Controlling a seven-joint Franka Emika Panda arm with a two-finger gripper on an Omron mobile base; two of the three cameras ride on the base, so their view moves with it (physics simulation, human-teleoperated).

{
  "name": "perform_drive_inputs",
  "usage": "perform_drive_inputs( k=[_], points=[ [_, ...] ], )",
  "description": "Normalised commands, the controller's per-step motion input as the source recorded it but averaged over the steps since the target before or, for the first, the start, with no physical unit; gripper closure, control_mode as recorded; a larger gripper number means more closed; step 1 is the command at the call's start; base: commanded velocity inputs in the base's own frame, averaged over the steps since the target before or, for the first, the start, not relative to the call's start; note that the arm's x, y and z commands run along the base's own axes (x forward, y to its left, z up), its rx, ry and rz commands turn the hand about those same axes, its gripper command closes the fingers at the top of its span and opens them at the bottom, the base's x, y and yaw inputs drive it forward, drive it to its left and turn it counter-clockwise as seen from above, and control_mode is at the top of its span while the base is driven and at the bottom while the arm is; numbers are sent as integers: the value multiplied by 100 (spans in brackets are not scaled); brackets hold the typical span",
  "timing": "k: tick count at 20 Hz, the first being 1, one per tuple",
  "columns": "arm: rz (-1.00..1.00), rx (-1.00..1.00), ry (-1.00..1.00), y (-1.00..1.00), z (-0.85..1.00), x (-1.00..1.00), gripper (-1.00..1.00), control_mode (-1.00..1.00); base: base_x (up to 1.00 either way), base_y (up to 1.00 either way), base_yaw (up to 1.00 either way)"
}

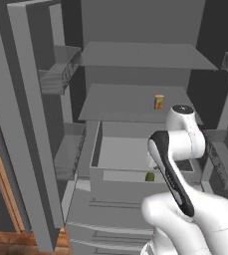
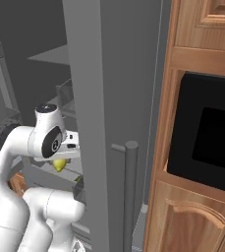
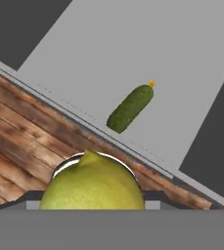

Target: Place the lemon and cucumber inside the fridge drawer. Close the drawer after placing the vegetables.

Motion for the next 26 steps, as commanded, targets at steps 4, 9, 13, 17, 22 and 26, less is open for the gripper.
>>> perform_drive_inputs(
  k=[4, 9, 13, 17, 22, 26],
  points=[
    [-4, 0, 11, 39, 0, 97, 100, -100, 0, 0, 0],
    [-4, 0, 1, 11, -8, 90, 100, -100, 0, 0, 0],
    [-2, 0, 1, 1, -42, 91, 100, -100, 0, 0, 0],
    [0, 0, 0, 1, -71, 48, 100, -100, 0, 0, 0],
    [-1, -2, 0, 3, -90, 25, 100, -100, 0, 0, 0],
    [-2, -2, 2, 1, -79, 28, 100, -100, 0, 0, 0]
  ],
)
